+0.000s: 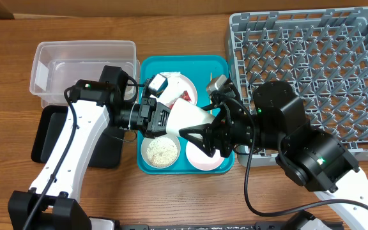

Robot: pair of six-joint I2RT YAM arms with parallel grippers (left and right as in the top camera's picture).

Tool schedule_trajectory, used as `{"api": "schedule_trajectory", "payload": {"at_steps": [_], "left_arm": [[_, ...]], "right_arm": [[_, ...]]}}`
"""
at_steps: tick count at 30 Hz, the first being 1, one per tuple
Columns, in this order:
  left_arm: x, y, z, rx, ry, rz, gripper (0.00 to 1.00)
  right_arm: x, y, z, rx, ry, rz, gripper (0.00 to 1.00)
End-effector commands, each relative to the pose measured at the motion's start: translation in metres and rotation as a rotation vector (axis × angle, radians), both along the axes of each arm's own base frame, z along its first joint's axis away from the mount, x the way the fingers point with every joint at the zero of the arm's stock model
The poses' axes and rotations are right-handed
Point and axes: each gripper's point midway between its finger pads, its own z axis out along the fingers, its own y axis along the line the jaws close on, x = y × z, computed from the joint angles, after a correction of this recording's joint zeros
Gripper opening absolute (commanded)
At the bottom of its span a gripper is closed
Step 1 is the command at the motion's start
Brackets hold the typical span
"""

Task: Sort waste into correct bins and load items into the dishwasher
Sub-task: 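Carry the white cup with the right gripper into the grey dish rack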

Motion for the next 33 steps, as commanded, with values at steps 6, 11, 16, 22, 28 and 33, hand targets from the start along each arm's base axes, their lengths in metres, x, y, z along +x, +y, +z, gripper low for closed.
{"api": "schedule_trajectory", "payload": {"at_steps": [6,11,16,22,28,33], "left_arm": [[0.001,0.001,0.006,-0.008,-0.053,0.005,0.51],[0.003,0.006,-0.02,0.142,-0.062,0.011,0.64],[0.009,0.017,-0.04,0.268,-0.045,0.038,0.63],[0.009,0.02,-0.049,0.319,-0.052,0.037,0.6],[0.008,0.022,-0.055,0.357,-0.05,0.036,0.59],[0.008,0.023,-0.057,0.367,-0.052,0.035,0.59]], "right_arm": [[-0.019,-0.008,0.022,0.029,-0.046,0.01,0.42],[-0.004,-0.052,0.014,-0.074,-0.054,-0.258,0.42],[0.015,-0.125,-0.015,-0.236,0.029,-0.689,0.43],[0.021,-0.182,-0.066,-0.446,0.215,-1.012,0.43],[0.034,-0.195,-0.125,-0.587,0.517,-1.033,0.43],[0.03,-0.186,-0.175,-0.7,0.772,-0.902,0.48]]}}
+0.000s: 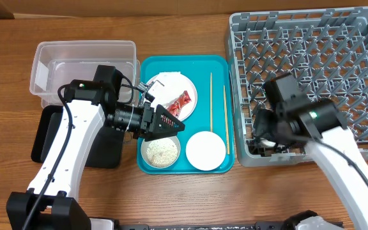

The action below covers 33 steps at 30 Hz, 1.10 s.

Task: Sort waste into correct bins and load items into the dishwasher
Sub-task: 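Carry the white cup with the right gripper into the grey dish rack, then lift the rice bowl with the left gripper toward the black tray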

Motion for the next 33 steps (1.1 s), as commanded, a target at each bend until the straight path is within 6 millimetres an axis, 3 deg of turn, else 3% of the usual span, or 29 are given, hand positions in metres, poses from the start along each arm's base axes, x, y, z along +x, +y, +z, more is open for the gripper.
{"api": "schedule_trajectory", "payload": {"at_steps": [1,7,9,12,16,19,23,27,31,33], "left_arm": [[0.001,0.002,0.002,0.017,-0.015,0.006,0.59],[0.002,0.007,-0.01,0.095,-0.013,0.008,0.59],[0.001,0.007,-0.011,0.102,-0.014,0.007,0.59],[0.002,0.009,-0.014,0.12,-0.017,0.006,0.59],[0.002,0.014,-0.024,0.19,-0.013,0.01,0.57],[0.004,0.017,-0.037,0.281,-0.009,0.018,0.53],[0.016,0.031,-0.074,0.595,0.001,0.099,0.49],[0.025,0.042,-0.1,0.94,-0.072,0.201,0.48],[0.029,0.043,-0.11,1.206,-0.178,0.329,0.52],[0.03,0.037,-0.116,1.257,-0.211,0.373,0.52]], "right_arm": [[-0.008,0.005,-0.025,0.009,0.172,0.009,0.48],[-0.013,0.001,-0.048,-0.039,0.287,-0.022,0.51],[-0.012,0.002,-0.048,-0.036,0.288,-0.023,0.73],[0.0,0.001,-0.035,-0.015,0.216,-0.048,0.83],[0.027,0.002,0.019,0.065,-0.002,-0.069,0.88],[0.041,0.004,0.081,0.138,-0.222,-0.061,0.92],[0.04,0.012,0.149,0.217,-0.47,0.046,0.94],[0.022,0.009,0.179,0.251,-0.579,0.069,1.0],[0.007,0.004,0.182,0.252,-0.579,0.069,1.0],[0.002,0.003,0.177,0.245,-0.555,0.068,1.0]]}}
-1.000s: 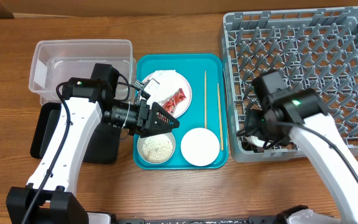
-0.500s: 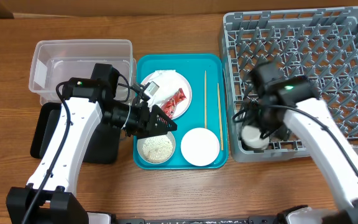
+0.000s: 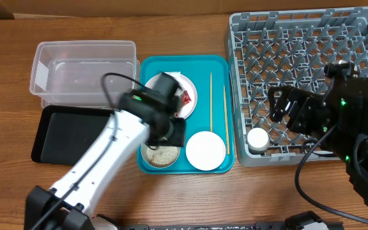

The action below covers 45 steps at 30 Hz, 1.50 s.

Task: Sort waste into correct bins and load items into the dishwasher
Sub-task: 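Lift the rice bowl with the left gripper toward the black tray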

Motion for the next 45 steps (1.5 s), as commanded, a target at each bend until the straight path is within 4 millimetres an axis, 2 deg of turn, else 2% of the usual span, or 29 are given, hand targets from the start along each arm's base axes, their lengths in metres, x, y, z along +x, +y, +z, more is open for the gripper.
{"api": "schedule_trajectory", "payload": {"at_steps": [1,4,10,15,17,20,21,23,24,26,28,31,33,36,38,41,45], "left_arm": [[0.022,0.022,-0.013,0.265,-0.165,0.205,0.52],[0.024,0.009,-0.031,0.272,-0.144,0.231,0.51],[0.02,0.003,-0.072,0.307,-0.035,0.29,0.42],[0.023,0.0,-0.089,0.324,-0.018,0.303,0.37],[0.023,0.0,-0.091,0.327,-0.015,0.302,0.29],[0.023,0.0,-0.091,0.325,-0.015,0.302,0.08],[0.023,0.0,-0.091,0.325,-0.013,0.301,0.04],[0.022,0.003,-0.091,0.333,-0.005,0.298,0.04],[0.02,0.006,-0.091,0.344,0.003,0.298,0.07],[0.018,0.008,-0.094,0.349,0.006,0.297,0.2],[0.017,0.009,-0.1,0.349,0.006,0.297,0.21],[0.011,0.014,-0.112,0.358,0.02,0.306,0.17],[0.008,0.017,-0.114,0.366,0.027,0.306,0.04],[0.011,0.017,-0.106,0.357,0.028,0.316,0.04],[0.014,0.02,-0.093,0.353,0.029,0.328,0.04],[0.021,0.024,-0.063,0.315,0.01,0.323,0.04],[0.029,0.022,-0.02,0.136,-0.025,0.26,0.04]], "right_arm": [[-0.002,0.001,-0.007,-0.017,0.031,0.016,1.0],[-0.006,0.0,-0.014,-0.028,0.068,0.016,1.0],[-0.008,-0.001,-0.019,-0.034,0.088,0.016,1.0],[-0.008,-0.001,-0.019,-0.035,0.092,0.016,1.0],[-0.008,-0.001,-0.019,-0.035,0.092,0.016,1.0],[-0.008,-0.001,-0.019,-0.035,0.092,0.016,1.0],[-0.008,-0.001,-0.019,-0.035,0.092,0.016,1.0],[-0.008,-0.001,-0.019,-0.035,0.092,0.016,1.0],[-0.008,-0.001,-0.019,-0.035,0.092,0.016,1.0],[-0.008,-0.001,-0.019,-0.034,0.091,0.016,0.99],[-0.008,-0.001,-0.019,-0.034,0.091,0.016,0.98],[-0.009,-0.001,-0.019,-0.034,0.091,0.016,0.98],[-0.009,-0.001,-0.019,-0.034,0.091,0.016,0.98],[-0.008,-0.001,-0.019,-0.034,0.09,0.016,0.98],[-0.008,-0.001,-0.019,-0.034,0.09,0.016,0.98],[-0.008,-0.001,-0.019,-0.035,0.09,0.016,0.98],[-0.008,-0.001,-0.019,-0.035,0.09,0.016,0.98]]}}
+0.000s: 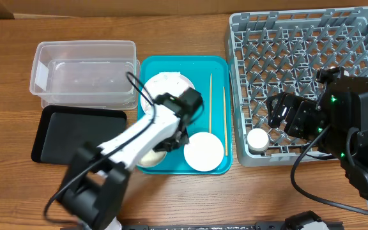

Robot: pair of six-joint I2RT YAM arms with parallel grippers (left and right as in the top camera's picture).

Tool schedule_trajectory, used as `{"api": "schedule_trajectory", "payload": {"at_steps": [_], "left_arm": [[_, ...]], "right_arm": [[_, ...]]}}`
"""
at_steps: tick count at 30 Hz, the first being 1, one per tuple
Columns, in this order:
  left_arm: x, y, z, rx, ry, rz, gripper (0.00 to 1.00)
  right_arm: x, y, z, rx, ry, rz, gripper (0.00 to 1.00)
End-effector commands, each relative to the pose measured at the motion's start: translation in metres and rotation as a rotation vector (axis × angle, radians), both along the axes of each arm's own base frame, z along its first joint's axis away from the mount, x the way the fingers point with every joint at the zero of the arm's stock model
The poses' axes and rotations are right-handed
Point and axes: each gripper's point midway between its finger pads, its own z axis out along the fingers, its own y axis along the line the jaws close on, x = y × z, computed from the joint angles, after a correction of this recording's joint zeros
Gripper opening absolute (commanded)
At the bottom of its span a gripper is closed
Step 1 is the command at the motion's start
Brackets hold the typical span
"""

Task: Sort waste into correct bins and load items into the dishwasher
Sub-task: 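Lift the rice bowl with the left gripper toward the black tray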

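Observation:
A white cup [257, 138] stands in the front left corner of the grey dish rack [312, 45]. My right gripper [278, 115] hovers just right of it, open and holding nothing. My left gripper [185, 107] points down over the teal tray [219, 64], at the lower right edge of the white plate [163, 84]. Its fingers are hidden under the wrist. No red packet shows. The bowl of rice [147, 157] is half covered by the left arm. A white round dish [204, 151] and two chopsticks [211, 102] lie on the tray.
A clear plastic bin [85, 70] stands at the back left, with a black tray [69, 131] in front of it. The rack fills the right side of the wooden table.
My left arm has shifted a little to the right over the plate and now covers where the red packet showed. The right gripper and the cup in the rack are nearly unchanged.
First both grippers met at a white cup above the tray. Then the right arm was at the rack's front left corner, and the left gripper stood open over a red packet on the plate. After that the cup stood in the rack and the left arm covered the plate, as now.

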Motion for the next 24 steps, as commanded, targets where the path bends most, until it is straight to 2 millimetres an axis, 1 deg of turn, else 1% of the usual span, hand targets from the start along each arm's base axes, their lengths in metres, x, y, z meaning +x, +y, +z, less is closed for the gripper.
{"api": "schedule_trajectory", "payload": {"at_steps": [1,4,5,6,7,9,11,13,17,20,22,24], "left_arm": [[0.019,-0.002,0.063,-0.209,-0.121,-0.062,0.04],[0.027,0.014,0.089,-0.369,-0.155,-0.061,0.04],[0.031,0.022,0.099,-0.471,-0.164,-0.073,0.04],[0.037,0.033,0.11,-0.61,-0.172,-0.069,0.04],[0.04,0.042,0.115,-0.7,-0.183,-0.068,0.04],[0.044,0.059,0.121,-0.825,-0.205,-0.054,0.04],[0.046,0.077,0.123,-0.934,-0.23,-0.041,0.04],[0.047,0.095,0.121,-1.013,-0.254,-0.031,0.04],[0.057,0.118,0.118,-1.188,-0.347,-0.033,0.04],[0.065,0.128,0.115,-1.311,-0.399,0.007,0.04],[0.068,0.131,0.117,-1.404,-0.438,0.037,0.04],[0.069,0.135,0.119,-1.453,-0.457,0.068,0.04]], "right_arm": [[-0.001,0.001,0.002,0.001,-0.01,0.01,0.98],[-0.001,0.001,0.002,0.001,-0.01,0.01,0.98],[-0.001,0.001,0.002,0.001,-0.009,0.01,0.98],[-0.001,0.001,0.002,0.001,-0.01,0.01,0.98],[-0.001,0.001,0.002,0.001,-0.01,0.01,0.99],[-0.001,0.001,0.002,0.001,-0.009,0.01,0.99],[-0.001,0.001,0.002,0.001,-0.009,0.01,0.99],[-0.001,0.001,0.002,0.002,-0.009,0.01,0.99],[-0.001,0.001,0.002,0.002,-0.009,0.01,0.99],[-0.001,0.001,0.002,0.001,-0.009,0.01,0.99],[-0.001,0.001,0.002,0.001,-0.009,0.01,0.99],[-0.001,0.001,0.002,0.002,-0.009,0.01,0.99]]}}
